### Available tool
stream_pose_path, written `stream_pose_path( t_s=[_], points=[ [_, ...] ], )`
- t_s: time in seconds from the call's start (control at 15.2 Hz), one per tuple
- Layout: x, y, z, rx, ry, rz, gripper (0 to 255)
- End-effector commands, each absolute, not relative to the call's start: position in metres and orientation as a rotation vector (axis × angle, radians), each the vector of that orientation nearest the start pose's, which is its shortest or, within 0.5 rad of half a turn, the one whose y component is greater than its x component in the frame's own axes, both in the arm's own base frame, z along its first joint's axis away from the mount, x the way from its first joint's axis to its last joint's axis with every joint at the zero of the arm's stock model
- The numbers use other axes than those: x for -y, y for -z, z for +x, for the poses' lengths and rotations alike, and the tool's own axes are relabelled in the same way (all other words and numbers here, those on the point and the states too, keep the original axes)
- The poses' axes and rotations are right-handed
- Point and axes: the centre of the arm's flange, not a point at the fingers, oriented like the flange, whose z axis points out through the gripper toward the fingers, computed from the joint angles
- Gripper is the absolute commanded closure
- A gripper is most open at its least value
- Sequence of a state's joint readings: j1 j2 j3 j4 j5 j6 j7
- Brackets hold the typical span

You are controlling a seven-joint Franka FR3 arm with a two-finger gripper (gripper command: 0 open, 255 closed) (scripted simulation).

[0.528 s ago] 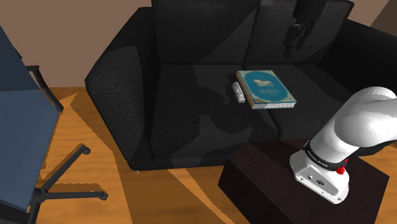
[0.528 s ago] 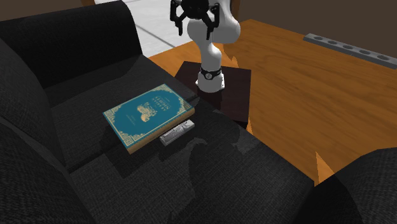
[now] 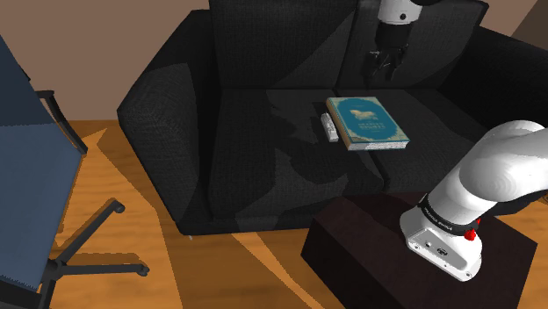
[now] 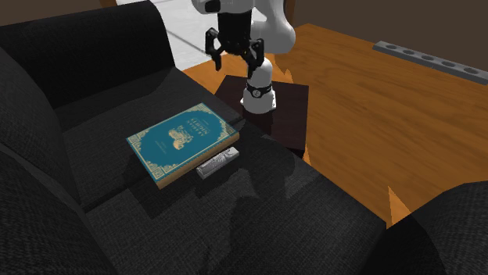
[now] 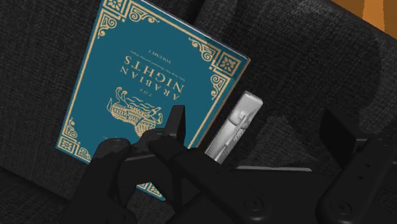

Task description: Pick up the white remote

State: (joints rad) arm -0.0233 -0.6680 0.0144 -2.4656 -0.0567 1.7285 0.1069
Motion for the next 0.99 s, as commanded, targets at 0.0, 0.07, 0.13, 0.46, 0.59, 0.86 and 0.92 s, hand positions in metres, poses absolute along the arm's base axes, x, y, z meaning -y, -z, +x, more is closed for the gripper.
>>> stream_pose_path(
  t_s=[0.0,0.07,0.13,0.46,0.59,0.86,0.92],
  points=[
    [0.009,-0.495,0.361,-0.260,-0.093,-3.196,0],
    [0.010,-0.486,0.370,-0.301,-0.089,-3.193,0],
    [0.012,-0.477,0.380,-0.342,-0.084,-3.188,0],
    [0.024,-0.432,0.425,-0.547,-0.063,-3.158,0],
    [0.030,-0.414,0.443,-0.628,-0.054,-3.143,0],
    [0.045,-0.379,0.478,-0.789,-0.036,-3.105,0],
    [0.050,-0.370,0.486,-0.829,-0.032,-3.094,0]
  ],
)
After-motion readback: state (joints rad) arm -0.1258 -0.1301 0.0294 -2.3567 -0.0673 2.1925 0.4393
